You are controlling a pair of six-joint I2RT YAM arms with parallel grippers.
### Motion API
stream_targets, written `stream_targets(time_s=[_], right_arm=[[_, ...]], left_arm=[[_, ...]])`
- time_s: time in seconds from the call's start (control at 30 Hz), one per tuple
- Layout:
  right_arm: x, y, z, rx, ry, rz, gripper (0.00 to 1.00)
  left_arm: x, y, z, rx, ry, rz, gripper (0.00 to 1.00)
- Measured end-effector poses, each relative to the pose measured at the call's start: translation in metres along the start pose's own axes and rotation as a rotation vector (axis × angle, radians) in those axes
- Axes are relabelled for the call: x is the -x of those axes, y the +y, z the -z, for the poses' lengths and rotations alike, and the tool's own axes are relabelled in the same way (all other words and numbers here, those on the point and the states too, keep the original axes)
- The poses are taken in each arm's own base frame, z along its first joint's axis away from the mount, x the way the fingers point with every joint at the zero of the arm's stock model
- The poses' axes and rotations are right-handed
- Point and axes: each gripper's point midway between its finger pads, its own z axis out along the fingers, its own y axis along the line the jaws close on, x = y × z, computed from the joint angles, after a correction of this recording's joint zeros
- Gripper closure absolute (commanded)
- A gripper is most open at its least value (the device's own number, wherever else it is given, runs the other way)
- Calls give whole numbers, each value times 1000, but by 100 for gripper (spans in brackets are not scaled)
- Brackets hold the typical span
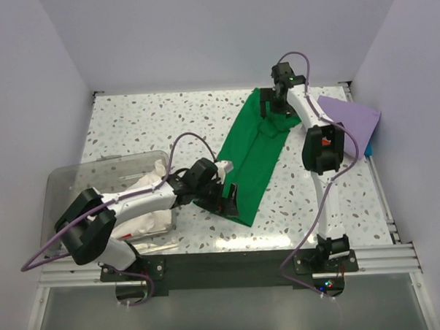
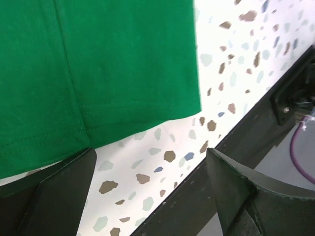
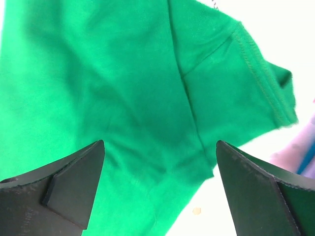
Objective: Fold and stack the t-shirts
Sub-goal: Fold the tshirt
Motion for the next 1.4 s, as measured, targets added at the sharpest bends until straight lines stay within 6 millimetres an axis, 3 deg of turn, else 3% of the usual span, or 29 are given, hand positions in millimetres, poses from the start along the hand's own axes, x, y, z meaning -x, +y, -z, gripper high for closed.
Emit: stream_targets(time_s=[0.23, 0.33, 0.4, 0.6, 0.8, 0.93, 1.17, 1.4], right_arm=[[26, 12, 83, 123, -156, -40, 1], [34, 17, 108, 166, -210, -61, 1], [38, 20, 109, 183, -226, -70, 1], [19, 26, 71, 189, -142, -89, 1], [-5, 23, 19, 141, -47, -114, 1], [-16, 16, -5, 101, -8, -147, 1], [-4, 2, -11, 66, -43, -199, 1], [6, -12, -29, 34, -60, -226, 1]], left_arm=[[58, -35, 23, -51, -164, -54, 1], [78, -37, 14, -38, -202, -81, 1], [84, -29, 1, -3, -203, -94, 1], [72, 5, -30, 108, -148, -114, 1], [47, 21, -37, 160, -101, -115, 2], [42, 20, -38, 158, -114, -115, 2], [34, 17, -36, 143, -125, -111, 2], [31, 14, -36, 137, -116, -122, 2]])
